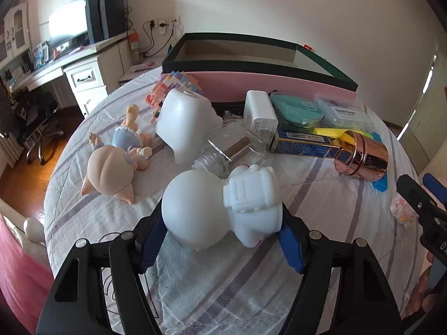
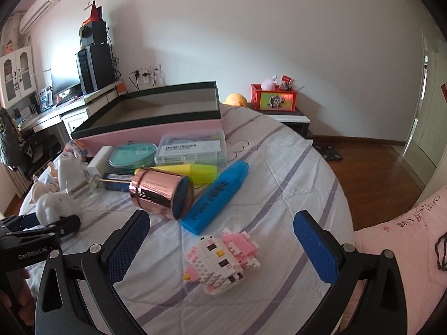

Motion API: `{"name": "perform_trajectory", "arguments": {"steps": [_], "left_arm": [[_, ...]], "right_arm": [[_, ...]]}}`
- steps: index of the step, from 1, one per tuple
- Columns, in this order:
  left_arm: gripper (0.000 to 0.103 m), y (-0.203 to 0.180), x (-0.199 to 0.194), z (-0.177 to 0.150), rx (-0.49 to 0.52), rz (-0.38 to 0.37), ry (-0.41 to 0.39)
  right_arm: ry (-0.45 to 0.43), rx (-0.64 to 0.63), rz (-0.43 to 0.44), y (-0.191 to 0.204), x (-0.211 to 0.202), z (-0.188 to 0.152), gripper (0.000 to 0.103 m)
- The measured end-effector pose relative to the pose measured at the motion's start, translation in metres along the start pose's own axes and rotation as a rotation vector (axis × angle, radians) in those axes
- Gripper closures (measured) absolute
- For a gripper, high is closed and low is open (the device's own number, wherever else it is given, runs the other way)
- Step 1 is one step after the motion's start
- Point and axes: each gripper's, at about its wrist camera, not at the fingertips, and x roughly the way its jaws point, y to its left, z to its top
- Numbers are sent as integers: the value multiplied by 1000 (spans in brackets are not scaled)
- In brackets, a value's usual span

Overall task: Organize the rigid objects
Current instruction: 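Grasp the white egg-shaped toy with the left tool while the right tool grasps the pink block figure, then carry both held toys into the pink box and open both tools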

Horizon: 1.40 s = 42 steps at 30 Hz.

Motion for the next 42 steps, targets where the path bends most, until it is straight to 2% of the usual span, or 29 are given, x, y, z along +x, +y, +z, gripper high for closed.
{"name": "perform_trajectory", "arguments": {"steps": [6, 8, 11, 13, 14, 22, 28, 33, 37, 42], "left_arm": [[31, -4, -21, -5, 42, 32, -68], [31, -4, -26, -6, 53, 30, -77], [31, -3, -31, -10, 58, 23, -76], [31, -3, -33, -11, 58, 21, -77], [31, -2, -35, -11, 57, 21, -80], [31, 0, -55, -3, 64, -1, -120], [31, 0, -77, 37, 75, -49, -193], [31, 5, -76, 93, 85, 1, -256], [31, 14, -51, 141, 78, 20, -242], [31, 18, 8, 181, 80, 36, -131]], "right_arm": [[22, -1, -4, -3, 5, -5, 0], [54, -1, -3, -3, 10, -9, 1], [91, -2, 6, -3, 15, -14, 14], [102, -11, 10, -2, 16, -15, 29], [114, -11, 15, -2, 18, -16, 42], [74, -30, 64, 7, 1, -19, 42], [-5, -64, 129, 25, -20, 16, 42], [-65, -106, 215, 44, -14, 75, 42], [-68, -140, 231, 62, 12, 118, 42], [26, -90, 260, 66, 77, 157, 42]]}}
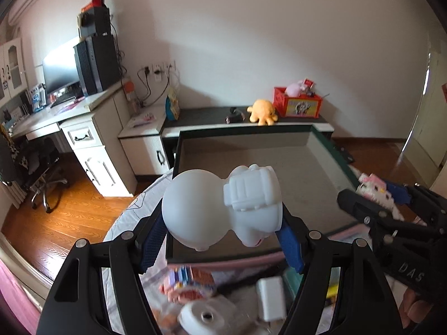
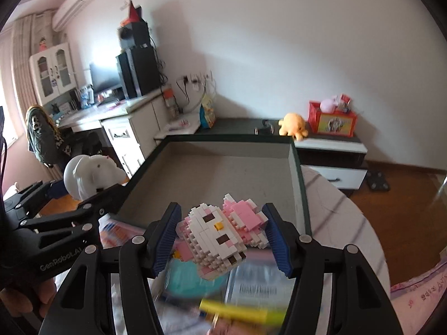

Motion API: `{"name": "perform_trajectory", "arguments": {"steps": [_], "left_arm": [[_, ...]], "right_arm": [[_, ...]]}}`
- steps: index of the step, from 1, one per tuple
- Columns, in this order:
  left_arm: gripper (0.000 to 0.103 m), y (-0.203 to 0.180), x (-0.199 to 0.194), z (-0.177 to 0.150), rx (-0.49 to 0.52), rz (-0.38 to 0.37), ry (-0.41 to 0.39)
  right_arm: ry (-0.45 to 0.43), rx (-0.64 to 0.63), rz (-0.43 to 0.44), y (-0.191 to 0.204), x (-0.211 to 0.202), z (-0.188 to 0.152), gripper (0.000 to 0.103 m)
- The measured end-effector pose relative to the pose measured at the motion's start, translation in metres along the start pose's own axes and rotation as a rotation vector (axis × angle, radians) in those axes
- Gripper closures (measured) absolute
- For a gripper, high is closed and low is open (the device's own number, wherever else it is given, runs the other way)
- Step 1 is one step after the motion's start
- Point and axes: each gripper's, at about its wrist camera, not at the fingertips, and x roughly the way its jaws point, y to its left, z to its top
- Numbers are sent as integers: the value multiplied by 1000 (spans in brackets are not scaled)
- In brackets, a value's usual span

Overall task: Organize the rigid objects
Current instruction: 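Carry both held toys into the pink box and open both tools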

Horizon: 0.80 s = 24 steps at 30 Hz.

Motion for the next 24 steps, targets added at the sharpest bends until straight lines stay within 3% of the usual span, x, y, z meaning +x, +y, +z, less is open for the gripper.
{"name": "perform_trajectory", "arguments": {"steps": [8, 13, 14, 15, 17, 19, 24], "left_arm": [[34, -1, 64, -3, 11, 16, 138], [33, -2, 71, -14, -9, 19, 165], [29, -1, 68, -15, -13, 16, 157], [24, -2, 60, -15, -9, 24, 137], [7, -4, 37, -18, 10, 57, 65], [2, -3, 14, -20, 17, 84, 1], [1, 0, -50, -42, 5, 103, -104]], "right_arm": [[153, 52, -33, -20, 79, 6, 41], [194, 74, -59, -28, 90, -4, 41], [188, 78, -51, -28, 87, -5, 38], [165, 78, -44, -28, 80, -5, 29], [137, 74, -58, -28, 70, -4, 21], [99, 70, -46, -24, 51, -7, 21], [-16, 44, -61, -6, -11, -21, 21]]}}
